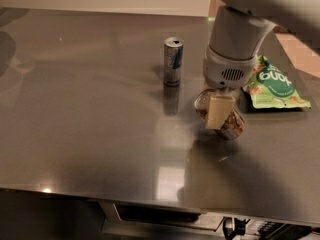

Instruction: Knock orange can over

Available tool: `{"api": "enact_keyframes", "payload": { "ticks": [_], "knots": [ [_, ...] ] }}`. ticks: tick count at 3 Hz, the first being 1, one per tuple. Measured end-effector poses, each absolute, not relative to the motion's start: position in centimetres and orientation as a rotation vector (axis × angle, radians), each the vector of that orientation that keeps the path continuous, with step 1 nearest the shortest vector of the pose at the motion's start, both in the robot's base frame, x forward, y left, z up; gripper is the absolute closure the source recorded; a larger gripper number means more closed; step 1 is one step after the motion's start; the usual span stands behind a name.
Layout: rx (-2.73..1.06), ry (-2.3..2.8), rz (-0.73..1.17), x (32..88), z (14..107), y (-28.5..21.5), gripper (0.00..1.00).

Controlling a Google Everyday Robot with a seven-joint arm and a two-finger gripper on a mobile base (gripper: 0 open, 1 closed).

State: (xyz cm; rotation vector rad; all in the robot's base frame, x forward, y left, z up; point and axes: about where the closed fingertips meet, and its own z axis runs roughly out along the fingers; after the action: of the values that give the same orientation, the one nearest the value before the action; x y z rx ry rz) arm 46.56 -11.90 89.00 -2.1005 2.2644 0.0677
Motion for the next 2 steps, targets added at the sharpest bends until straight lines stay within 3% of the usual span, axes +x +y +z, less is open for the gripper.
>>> {"api": "enact_keyframes", "payload": {
  "ticks": [2],
  "knots": [
    [-2.240,2.259,-0.042,47.33,87.62,-11.44,0.13]
  ]
}}
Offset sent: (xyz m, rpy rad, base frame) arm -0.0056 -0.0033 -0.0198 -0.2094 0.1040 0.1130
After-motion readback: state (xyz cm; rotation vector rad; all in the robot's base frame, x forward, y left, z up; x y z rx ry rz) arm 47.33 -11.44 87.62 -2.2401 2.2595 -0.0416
